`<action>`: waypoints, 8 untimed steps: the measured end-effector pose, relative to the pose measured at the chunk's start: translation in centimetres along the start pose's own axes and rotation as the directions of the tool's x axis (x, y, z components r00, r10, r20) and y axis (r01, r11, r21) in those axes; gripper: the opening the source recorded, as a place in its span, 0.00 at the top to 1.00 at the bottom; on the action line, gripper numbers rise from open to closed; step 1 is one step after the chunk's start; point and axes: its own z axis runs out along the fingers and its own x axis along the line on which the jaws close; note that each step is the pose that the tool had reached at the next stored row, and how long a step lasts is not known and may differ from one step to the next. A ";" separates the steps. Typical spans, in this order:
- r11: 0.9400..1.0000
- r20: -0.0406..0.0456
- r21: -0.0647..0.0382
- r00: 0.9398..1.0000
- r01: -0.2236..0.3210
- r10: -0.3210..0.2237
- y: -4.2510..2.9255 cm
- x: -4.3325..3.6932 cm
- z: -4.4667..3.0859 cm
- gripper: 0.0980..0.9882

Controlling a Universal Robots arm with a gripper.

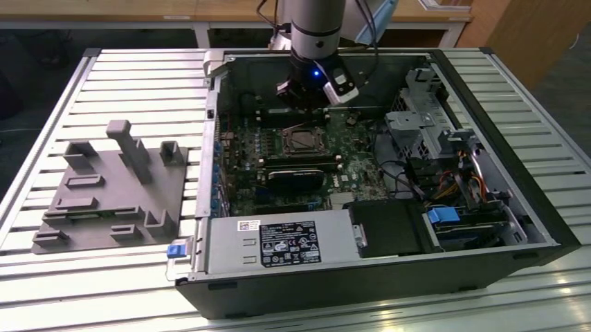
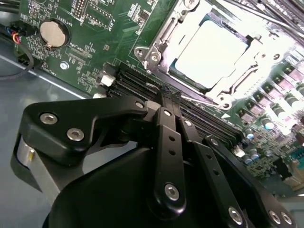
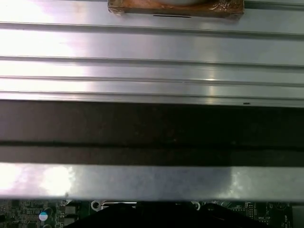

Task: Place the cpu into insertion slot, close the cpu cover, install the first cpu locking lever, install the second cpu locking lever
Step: 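Install the first cpu locking lever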

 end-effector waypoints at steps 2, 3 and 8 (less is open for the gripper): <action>1.000 0.000 0.000 1.000 0.000 0.000 -0.03 -0.11 0.26 0.99; 1.000 0.000 0.000 1.000 0.000 0.000 -0.05 -0.15 0.39 0.99; 1.000 0.000 0.000 1.000 0.000 0.000 -0.11 -0.26 0.90 0.99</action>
